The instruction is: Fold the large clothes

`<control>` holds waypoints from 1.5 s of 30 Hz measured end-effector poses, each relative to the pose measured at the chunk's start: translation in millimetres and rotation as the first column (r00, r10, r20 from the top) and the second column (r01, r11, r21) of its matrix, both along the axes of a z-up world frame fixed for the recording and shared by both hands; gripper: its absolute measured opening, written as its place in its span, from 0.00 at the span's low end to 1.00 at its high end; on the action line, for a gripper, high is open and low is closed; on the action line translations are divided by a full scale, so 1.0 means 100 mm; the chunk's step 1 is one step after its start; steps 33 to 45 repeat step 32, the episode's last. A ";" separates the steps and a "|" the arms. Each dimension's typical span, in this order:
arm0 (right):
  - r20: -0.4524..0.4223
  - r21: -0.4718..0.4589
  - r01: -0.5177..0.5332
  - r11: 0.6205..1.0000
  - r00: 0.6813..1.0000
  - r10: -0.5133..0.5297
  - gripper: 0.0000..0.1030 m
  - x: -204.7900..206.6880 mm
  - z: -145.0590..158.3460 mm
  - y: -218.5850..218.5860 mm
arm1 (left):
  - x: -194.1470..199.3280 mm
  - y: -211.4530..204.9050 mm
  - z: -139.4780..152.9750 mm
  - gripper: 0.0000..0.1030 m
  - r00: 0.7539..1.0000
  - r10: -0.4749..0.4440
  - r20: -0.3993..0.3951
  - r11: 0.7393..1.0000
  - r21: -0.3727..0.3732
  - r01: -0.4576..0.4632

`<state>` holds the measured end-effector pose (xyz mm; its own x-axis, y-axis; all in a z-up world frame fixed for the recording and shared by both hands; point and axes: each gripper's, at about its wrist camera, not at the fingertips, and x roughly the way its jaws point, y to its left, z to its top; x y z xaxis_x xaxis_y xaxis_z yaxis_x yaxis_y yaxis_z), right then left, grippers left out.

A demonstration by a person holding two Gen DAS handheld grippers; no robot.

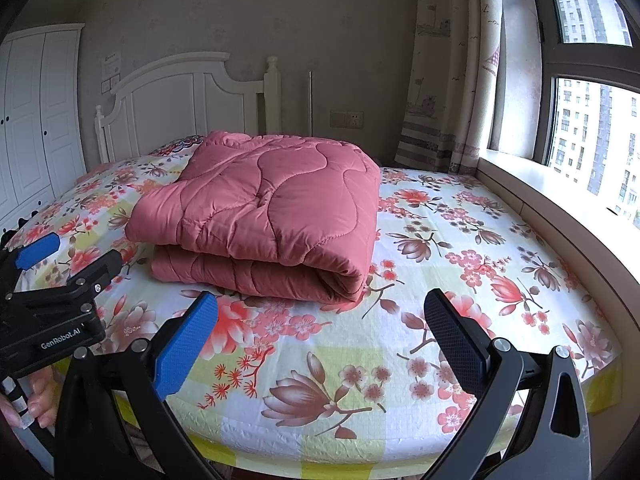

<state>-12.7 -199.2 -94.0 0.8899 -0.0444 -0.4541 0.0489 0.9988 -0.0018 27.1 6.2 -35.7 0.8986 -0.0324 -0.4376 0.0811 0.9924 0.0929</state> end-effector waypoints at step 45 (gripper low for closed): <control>-0.143 -0.044 0.036 0.998 0.989 -0.042 0.96 0.54 0.05 -0.64 | 0.85 0.42 0.19 0.98 0.974 -0.187 -0.126 0.982 -0.007 0.188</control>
